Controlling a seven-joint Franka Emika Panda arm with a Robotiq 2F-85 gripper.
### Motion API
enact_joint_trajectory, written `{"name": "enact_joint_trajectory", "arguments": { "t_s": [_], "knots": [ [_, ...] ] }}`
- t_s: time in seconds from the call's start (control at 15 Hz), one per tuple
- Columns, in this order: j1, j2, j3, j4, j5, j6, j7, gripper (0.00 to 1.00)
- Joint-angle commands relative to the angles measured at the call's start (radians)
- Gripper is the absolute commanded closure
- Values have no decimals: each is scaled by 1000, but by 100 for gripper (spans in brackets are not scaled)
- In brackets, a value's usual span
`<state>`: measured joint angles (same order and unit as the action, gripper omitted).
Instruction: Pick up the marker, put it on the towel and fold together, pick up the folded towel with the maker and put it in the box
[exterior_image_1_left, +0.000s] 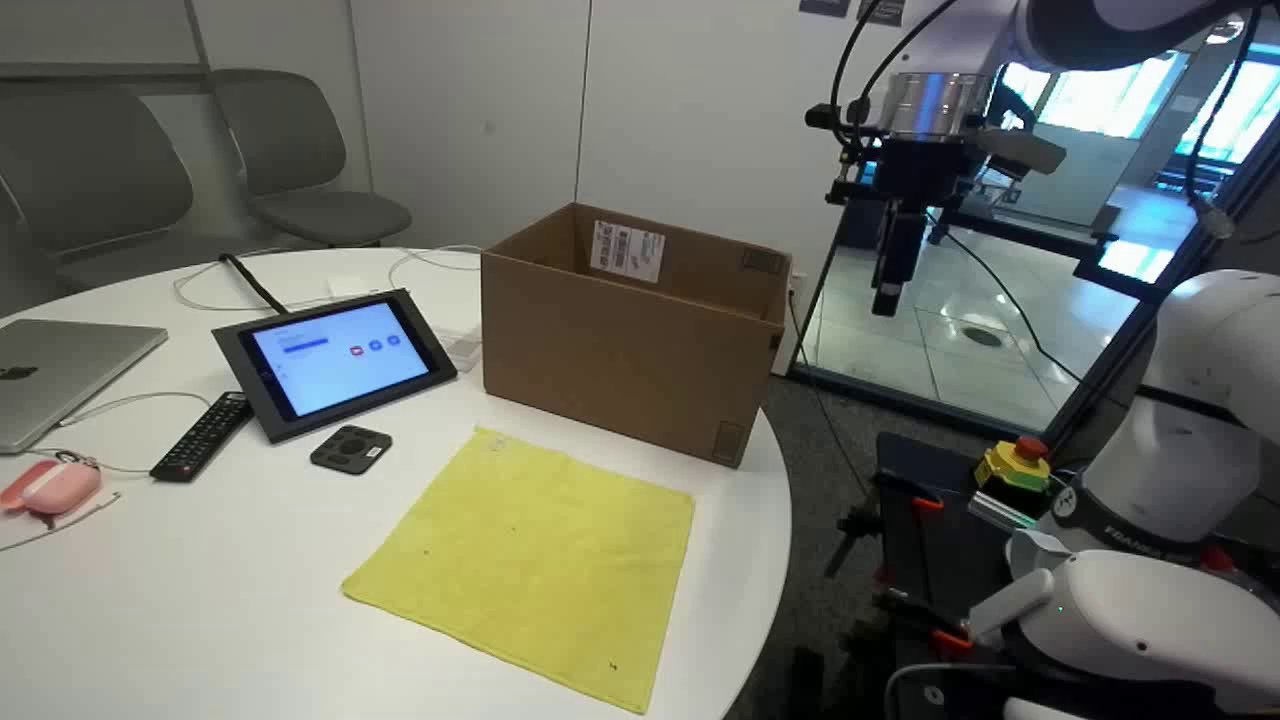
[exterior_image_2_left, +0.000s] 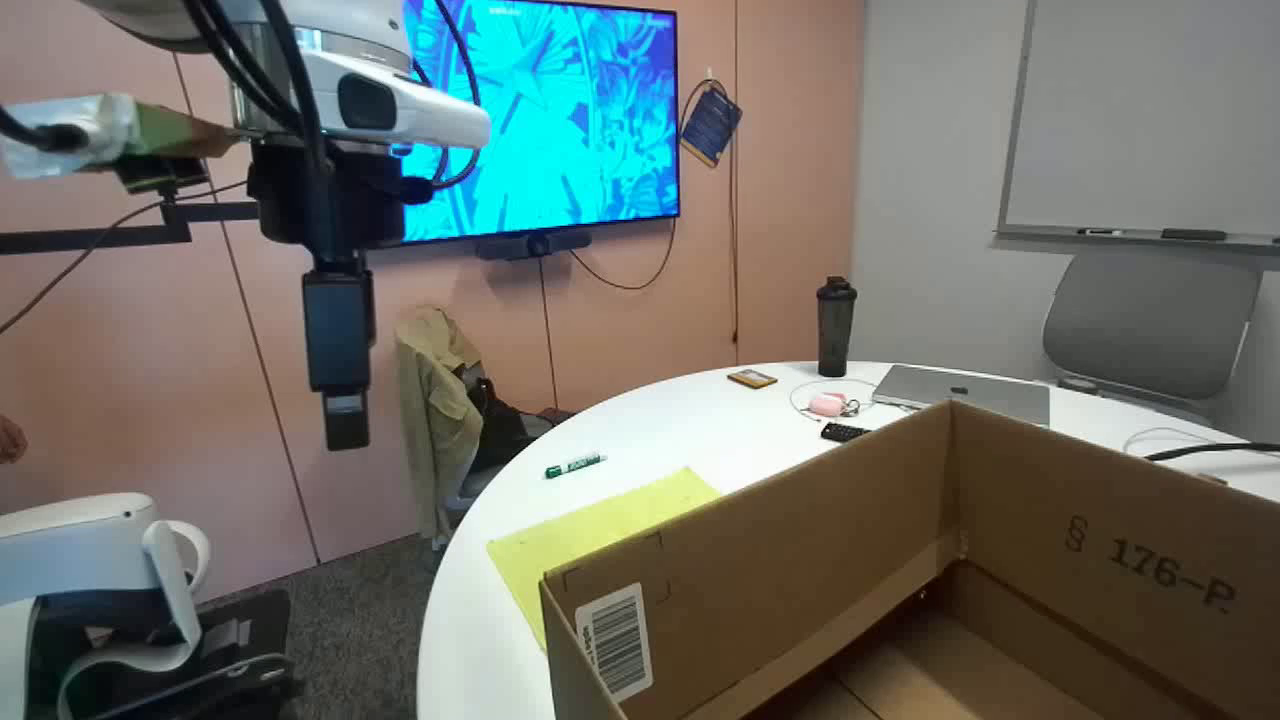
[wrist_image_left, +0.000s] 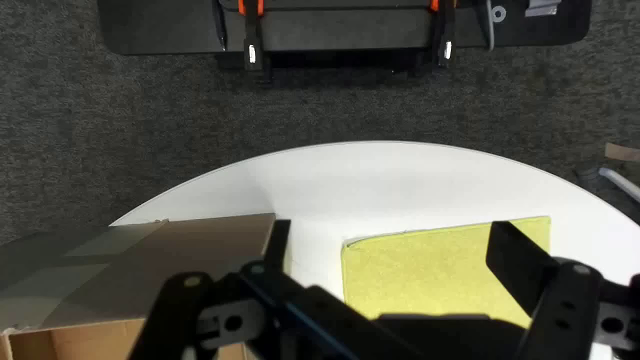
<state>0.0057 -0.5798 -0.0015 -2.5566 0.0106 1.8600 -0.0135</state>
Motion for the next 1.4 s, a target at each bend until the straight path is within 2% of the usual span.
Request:
{"name": "enact_joint_trajectory", "arguments": {
  "t_s": [0.0,0.67,0.93,1.13,1.33],
  "knots": [
    [0,0,0,2,0,-2,0,0],
    [0,0,0,2,0,-2,0,0],
    [38,78,50,31,-1,32,14,0],
    [89,147,110,47,10,119,31,0],
    [141,273,191,71,29,323,116,0]
  ]
}}
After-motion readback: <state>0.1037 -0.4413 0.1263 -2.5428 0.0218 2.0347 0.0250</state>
